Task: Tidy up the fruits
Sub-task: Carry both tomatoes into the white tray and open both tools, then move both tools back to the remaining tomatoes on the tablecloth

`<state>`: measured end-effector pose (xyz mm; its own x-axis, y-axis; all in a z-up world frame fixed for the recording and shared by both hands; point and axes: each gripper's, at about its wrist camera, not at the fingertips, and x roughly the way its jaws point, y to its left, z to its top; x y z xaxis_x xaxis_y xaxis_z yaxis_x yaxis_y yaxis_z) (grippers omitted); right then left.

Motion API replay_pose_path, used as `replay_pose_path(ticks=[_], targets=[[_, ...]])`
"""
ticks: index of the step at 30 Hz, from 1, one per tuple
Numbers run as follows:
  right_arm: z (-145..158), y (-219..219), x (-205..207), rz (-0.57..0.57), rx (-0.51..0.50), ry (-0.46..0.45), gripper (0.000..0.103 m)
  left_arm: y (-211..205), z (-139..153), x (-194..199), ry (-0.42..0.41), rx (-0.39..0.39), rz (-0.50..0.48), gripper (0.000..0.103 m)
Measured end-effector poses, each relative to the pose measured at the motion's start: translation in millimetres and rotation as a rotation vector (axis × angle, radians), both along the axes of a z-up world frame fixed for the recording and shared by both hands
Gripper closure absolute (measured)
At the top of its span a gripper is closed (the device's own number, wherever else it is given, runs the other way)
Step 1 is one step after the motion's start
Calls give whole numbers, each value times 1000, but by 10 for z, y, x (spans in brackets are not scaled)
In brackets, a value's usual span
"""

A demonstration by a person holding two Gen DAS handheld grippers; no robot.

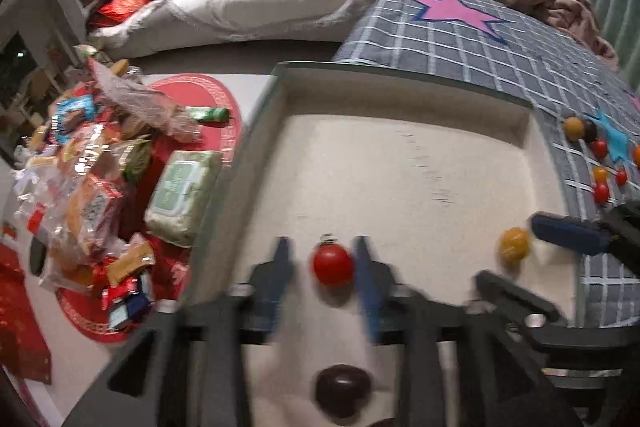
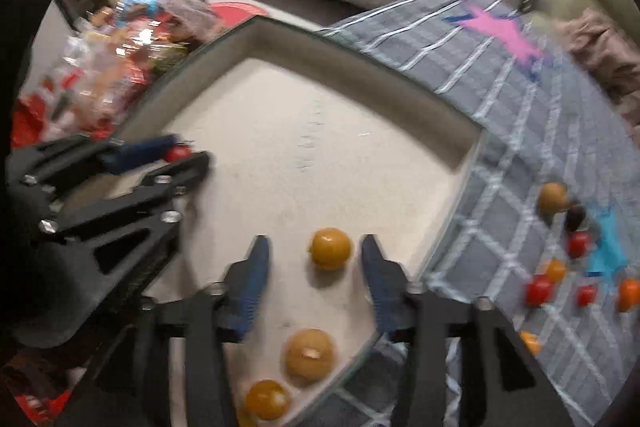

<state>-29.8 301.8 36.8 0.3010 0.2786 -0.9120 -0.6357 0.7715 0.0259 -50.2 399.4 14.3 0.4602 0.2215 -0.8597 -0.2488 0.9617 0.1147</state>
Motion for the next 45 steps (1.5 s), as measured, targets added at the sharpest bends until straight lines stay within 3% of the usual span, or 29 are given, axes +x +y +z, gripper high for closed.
replay_pose_path(ticks=[1,2,4,8,10,17,28,34,45], targets=[[29,-31,-2,-4,9,1,41,37,14,-23,-8,13,25,33],[74,-65,-5,-8,26,-1,37,58,34,-51,-27,-14,20,33],[189,-151,-18,-22,67,-14,21,83,63,-84,-24,-39,31,33],[391,-361,-94,-76,91,-58,11,18,120,-156,-26,-46,37,11],[438,-527,-154,-97,110,-52,10,-78,205,-250,-54,-40,28,8],[246,-1371,-351,-256,125,27,10,-509,370,-464,-73,-71,-39,8],[25,-2526,-360,-507,130,84,10,-1599,490,-480,-60,-89,-228,8],[23,-2771,-285,-553,143,73,10,-2044,420,-313,-37,-88,-258,8],[16,-2958,45,-573,158,37,10,-2298,125,55,-11,-46,-172,8]])
